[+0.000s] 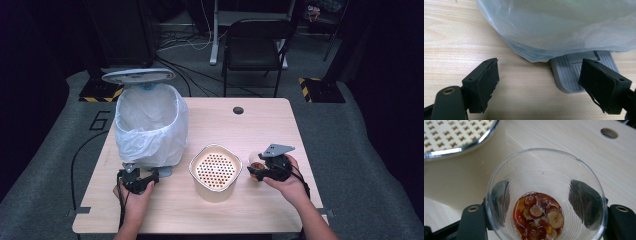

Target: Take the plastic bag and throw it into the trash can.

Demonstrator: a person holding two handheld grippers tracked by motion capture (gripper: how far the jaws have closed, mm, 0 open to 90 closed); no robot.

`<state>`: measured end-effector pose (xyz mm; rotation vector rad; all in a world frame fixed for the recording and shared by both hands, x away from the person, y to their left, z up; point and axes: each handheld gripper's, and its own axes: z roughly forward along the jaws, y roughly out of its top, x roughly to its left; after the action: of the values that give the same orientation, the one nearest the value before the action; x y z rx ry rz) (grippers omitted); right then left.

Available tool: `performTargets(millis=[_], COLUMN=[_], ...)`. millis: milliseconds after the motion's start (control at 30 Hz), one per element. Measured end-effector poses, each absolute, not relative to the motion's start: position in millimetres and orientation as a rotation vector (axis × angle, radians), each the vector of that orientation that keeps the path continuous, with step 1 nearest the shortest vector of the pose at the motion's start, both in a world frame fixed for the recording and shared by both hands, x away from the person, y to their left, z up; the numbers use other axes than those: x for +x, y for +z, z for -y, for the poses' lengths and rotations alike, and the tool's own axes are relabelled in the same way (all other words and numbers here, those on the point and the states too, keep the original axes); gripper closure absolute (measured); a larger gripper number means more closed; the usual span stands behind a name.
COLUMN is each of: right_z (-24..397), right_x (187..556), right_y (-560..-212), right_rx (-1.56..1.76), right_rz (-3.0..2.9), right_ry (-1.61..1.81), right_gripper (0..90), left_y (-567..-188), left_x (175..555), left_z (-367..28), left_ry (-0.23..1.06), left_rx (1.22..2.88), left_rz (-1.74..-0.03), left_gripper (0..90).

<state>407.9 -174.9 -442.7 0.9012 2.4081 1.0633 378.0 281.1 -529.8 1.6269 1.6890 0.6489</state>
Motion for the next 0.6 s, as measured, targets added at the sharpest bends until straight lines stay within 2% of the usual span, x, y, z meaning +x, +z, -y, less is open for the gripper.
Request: performTargets(millis=[600], right_z=[166], right_x=[445], right_y=[-382], right_rx=[0.789], right_rz=[-2.399], right_ry=[1.083], right_gripper=[32.8], left_y=[-530], left_x=[378], left_z=[-281], left_ry=[0.646], left_rx=[1.626], left_rz=[-1.686], left_gripper=[16.0])
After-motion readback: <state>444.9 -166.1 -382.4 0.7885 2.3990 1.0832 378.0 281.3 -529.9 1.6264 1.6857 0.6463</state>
